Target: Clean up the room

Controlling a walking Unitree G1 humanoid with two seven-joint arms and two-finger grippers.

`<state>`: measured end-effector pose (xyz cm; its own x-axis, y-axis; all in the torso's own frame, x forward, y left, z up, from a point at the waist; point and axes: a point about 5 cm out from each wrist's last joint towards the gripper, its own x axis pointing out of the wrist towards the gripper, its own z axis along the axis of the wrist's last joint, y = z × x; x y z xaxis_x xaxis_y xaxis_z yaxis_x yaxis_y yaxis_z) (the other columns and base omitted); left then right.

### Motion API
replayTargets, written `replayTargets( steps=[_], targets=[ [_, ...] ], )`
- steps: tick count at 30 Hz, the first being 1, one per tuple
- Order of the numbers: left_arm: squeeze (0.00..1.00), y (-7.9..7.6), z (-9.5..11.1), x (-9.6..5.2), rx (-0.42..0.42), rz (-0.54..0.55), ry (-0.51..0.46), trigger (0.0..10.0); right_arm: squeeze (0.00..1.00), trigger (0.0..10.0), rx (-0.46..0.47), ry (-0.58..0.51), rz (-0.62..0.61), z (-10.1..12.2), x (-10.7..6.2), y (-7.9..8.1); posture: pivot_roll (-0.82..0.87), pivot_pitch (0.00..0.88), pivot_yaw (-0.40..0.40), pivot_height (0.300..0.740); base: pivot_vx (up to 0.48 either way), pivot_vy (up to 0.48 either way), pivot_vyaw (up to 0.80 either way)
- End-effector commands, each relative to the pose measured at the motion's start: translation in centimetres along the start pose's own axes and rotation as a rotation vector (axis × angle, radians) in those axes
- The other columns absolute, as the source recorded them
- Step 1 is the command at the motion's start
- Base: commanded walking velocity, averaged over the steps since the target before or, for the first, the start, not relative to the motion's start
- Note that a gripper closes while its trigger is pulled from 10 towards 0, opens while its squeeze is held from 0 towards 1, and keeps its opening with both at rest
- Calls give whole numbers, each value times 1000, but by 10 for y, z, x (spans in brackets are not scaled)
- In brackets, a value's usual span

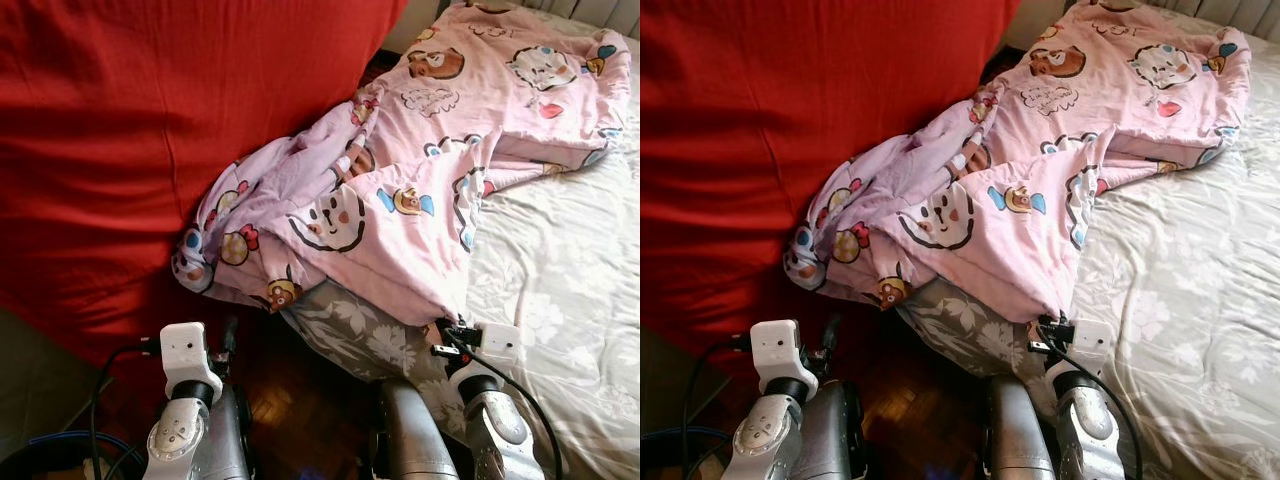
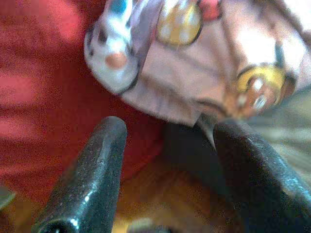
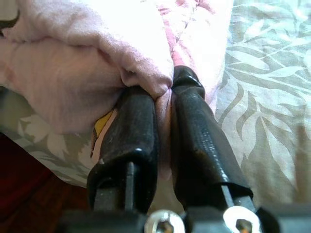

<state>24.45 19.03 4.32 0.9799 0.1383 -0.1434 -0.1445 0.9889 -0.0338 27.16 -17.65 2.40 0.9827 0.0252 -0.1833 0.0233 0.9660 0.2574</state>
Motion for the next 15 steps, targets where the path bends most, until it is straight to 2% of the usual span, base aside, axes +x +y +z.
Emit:
replayTargets(
  steps=[1, 2, 6, 15],
  targets=[
    [0, 7, -8, -4, -15, 31, 28, 10000, 0, 10000, -4, 11, -4, -2, -4, -1, -68, 160, -31, 636, 0, 0, 0],
    [0, 13, -17, -7, -27, 53, 62, 10000, 0, 10000, -2, 16, -3, -3, -6, 0, -67, 158, -29, 646, 0, 0, 0],
    [0, 20, -32, -14, -12, 69, 119, 10000, 0, 10000, -8, 21, -6, -5, -8, -1, -72, 155, -24, 666, 0, 0, 0],
    [0, 19, -59, -22, -3, 59, 216, 10000, 0, 10000, -16, 33, -13, -8, -11, -3, -70, 127, -21, 726, 0, 0, 0]
  ],
)
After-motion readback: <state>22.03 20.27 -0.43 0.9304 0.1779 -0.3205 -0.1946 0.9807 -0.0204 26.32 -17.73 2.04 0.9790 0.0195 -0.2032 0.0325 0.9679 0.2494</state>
